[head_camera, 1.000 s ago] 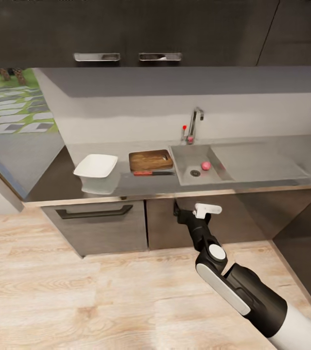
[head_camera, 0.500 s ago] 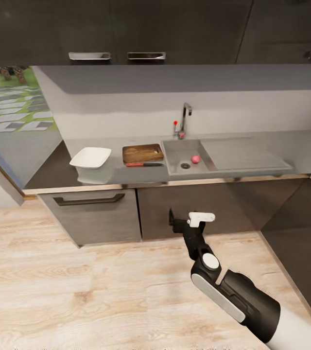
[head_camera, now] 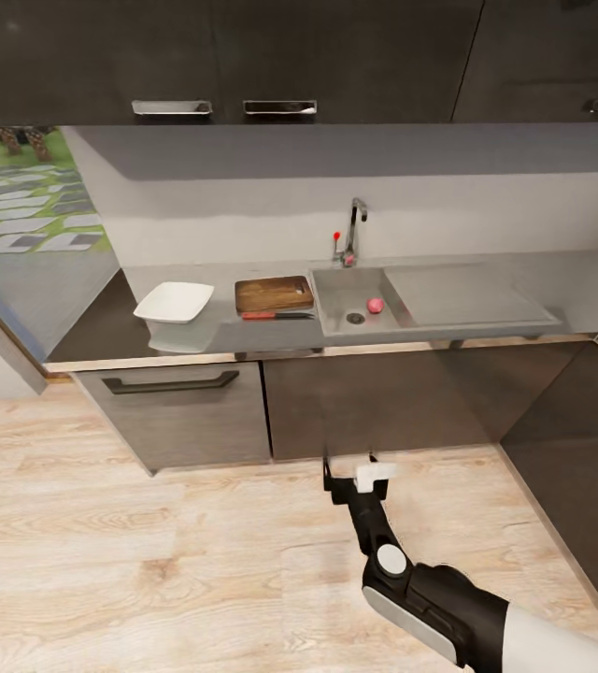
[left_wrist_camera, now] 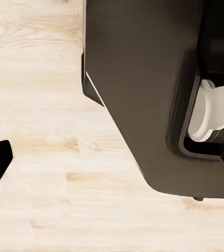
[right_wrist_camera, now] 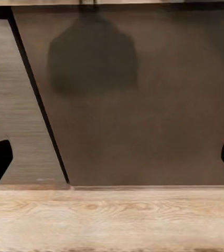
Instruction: In the kitchen, take the Vidalia onion out of the sink, dice it on the chopping board with the paring knife, put the diced onion into the bowl on the countertop, then place both the paring knife and the chopping board into the sink.
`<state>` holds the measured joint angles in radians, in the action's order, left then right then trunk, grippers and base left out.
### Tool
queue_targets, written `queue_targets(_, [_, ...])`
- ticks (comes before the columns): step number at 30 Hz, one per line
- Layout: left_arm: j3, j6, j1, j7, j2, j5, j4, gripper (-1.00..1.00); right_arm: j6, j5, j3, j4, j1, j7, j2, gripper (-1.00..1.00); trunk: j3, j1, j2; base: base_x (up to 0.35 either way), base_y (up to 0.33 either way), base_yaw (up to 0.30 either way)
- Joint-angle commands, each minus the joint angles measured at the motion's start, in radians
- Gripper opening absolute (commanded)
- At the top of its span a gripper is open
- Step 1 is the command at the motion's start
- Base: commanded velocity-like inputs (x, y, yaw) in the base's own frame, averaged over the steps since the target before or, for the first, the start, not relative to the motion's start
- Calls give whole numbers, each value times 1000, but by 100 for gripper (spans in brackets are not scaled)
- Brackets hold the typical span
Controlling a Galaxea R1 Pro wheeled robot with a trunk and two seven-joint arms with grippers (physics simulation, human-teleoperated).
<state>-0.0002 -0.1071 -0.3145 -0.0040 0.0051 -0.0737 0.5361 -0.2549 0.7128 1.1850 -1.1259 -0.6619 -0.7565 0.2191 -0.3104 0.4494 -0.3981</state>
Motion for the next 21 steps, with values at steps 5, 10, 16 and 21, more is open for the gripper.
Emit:
queue_targets(5, [1, 0, 47, 10, 10, -8, 1, 100, -63, 95, 105, 78, -2, -3, -2, 100, -2, 1, -2, 0, 0, 0])
queue_targets(10, [2, 2, 120, 21, 14, -8, 0, 100, -148, 216, 241, 195, -2, -1, -5, 100, -2, 1, -2, 0, 0, 0])
queue_targets(16, [2, 3, 190, 22, 15, -9, 0, 100, -275, 467, 476, 375, 39, 8, -39, 100, -2, 1, -2, 0, 0, 0])
queue_targets(21, [3, 2, 202, 22, 26, -10, -1, 100, -299, 553, 555, 448, 107, 71, -43, 100, -2, 1, -2, 0, 0, 0])
